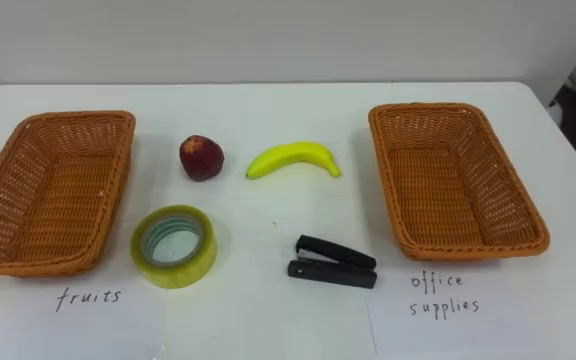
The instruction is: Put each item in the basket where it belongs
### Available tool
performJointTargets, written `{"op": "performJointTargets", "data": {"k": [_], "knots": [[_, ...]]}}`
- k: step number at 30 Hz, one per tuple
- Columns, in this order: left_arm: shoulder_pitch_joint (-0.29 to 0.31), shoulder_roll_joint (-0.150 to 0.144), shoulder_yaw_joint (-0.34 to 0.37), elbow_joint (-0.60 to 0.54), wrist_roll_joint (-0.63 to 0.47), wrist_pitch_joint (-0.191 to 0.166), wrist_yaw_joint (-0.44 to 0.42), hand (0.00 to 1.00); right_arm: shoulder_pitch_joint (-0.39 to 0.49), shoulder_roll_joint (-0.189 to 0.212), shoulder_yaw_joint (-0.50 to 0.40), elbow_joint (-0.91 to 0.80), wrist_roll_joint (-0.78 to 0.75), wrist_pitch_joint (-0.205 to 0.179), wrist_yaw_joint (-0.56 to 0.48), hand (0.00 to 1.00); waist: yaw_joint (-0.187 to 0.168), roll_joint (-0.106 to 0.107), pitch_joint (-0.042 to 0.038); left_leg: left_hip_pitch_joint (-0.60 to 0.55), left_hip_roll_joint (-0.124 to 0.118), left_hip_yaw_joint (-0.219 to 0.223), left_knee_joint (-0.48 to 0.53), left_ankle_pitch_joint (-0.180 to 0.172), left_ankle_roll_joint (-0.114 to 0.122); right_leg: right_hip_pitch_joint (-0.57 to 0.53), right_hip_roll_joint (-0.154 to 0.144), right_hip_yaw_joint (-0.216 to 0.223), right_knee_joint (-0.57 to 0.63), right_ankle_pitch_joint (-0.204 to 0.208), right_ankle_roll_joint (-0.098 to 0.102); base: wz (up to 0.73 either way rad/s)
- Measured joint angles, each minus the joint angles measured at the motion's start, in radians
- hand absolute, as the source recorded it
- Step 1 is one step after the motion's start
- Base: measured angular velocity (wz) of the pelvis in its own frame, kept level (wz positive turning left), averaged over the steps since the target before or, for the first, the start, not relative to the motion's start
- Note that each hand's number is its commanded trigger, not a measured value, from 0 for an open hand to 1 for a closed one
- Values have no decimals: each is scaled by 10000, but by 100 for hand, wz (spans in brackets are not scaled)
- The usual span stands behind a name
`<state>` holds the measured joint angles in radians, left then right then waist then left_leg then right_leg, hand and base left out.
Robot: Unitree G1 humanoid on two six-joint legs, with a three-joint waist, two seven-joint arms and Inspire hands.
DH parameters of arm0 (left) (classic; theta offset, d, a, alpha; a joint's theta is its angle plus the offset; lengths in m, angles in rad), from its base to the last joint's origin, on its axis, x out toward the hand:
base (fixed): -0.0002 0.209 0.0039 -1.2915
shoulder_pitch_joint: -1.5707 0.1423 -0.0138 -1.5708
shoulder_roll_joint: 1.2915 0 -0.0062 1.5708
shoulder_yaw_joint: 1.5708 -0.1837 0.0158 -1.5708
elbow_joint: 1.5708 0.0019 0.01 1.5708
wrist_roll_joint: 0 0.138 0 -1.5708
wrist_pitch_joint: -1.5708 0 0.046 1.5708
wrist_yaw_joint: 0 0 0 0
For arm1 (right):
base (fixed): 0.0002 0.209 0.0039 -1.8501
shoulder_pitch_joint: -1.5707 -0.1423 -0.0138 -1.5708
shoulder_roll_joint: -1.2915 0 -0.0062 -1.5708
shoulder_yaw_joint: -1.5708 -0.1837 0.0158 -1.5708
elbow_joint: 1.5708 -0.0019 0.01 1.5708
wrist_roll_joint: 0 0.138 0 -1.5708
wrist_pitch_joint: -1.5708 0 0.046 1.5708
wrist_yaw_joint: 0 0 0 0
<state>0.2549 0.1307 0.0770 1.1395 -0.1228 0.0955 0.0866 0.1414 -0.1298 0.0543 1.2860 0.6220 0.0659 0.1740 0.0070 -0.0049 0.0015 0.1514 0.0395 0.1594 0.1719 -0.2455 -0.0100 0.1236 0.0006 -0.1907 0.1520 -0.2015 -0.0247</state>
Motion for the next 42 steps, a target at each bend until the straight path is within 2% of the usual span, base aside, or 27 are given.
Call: {"op": "performJointTargets", "data": {"k": [7, 10, 16, 21, 24, 26, 31, 34, 38, 42], "knots": [[1, -27, -10, -14, 96, 84, 127, 0, -2, 11, 15, 2, -1, -1, -89, 0, -5, 0, -7, 11, 0, -17, 2, 0, 0, 96, 1, -35, -3, 2, 0, 0], [81, -27, -14, 1, 589, 99, 124, 0, -5, 17, 10, 18, -6, -2, -99, 0, -6, -5, -4, 13, 0, -17, 31, 0, 0, 102, -3, -23, -3, 2, 0, 0], [203, -35, -48, 7, 1362, 459, -39, 0, -1, 20, -97, -1, 26, 2, -125, 0, -55, -2, 0, -19, 4, -15, 111, -1, 1, 103, -12, -4, -16, -1, -1, 0], [215, -66, -36, 123, 1411, 716, -162, 0, 57, 70, -209, 15, 446, 7, -298, 0, -63, -3, 1, -22, 1, -26, 119, -1, 1, 101, -20, -15, -22, -2, 0, 0], [288, -85, -15, 115, 1791, 909, -168, 0, 285, 83, -538, 23, 1000, 20, -329, 0, -142, -12, -4, -8, -4, -57, 119, -1, 1, 108, -25, -36, -18, -3, 1, 0], [314, -85, -12, 113, 1817, 1038, -166, 0, 457, 49, -860, 121, 1550, 93, -421, 0, -349, -17, -5, -1, -1, -54, 120, 0, 1, 108, -21, -20, -10, -3, 0, 0], [303, -47, 44, -85, 1826, 1068, -247, 0, 1018, 6, -1644, 265, 2426, 359, -739, 0, -594, -30, -9, 14, 12, 8, 153, 0, 1, 99, 8, 117, 31, -14, -4, -4], [267, -26, 504, -216, 1977, 1059, -305, 0, 1331, 17, -2228, 233, 2789, 553, -1006, 0, -677, -80, -9, 106, 20, 37, 160, -1, 1, 80, 21, 250, 127, -37, -19, -13], [251, 15, 1026, -332, 2036, 1008, -281, 0, 1481, 34, -3000, 238, 3180, 677, -1337, 0, -1018, -300, -22, 160, 20, 51, 157, -1, 1, 39, 14, 262, 224, -76, -17, -1], [241, 68, 1393, -419, 2013, 850, -234, 0, 1453, 33, -3783, 203, 3344, 670, -1658, 0, -1115, -481, -17, 158, 20, 49, 157, -2, 3, 1, 18, 303, 249, -73, -16, -1]]}}
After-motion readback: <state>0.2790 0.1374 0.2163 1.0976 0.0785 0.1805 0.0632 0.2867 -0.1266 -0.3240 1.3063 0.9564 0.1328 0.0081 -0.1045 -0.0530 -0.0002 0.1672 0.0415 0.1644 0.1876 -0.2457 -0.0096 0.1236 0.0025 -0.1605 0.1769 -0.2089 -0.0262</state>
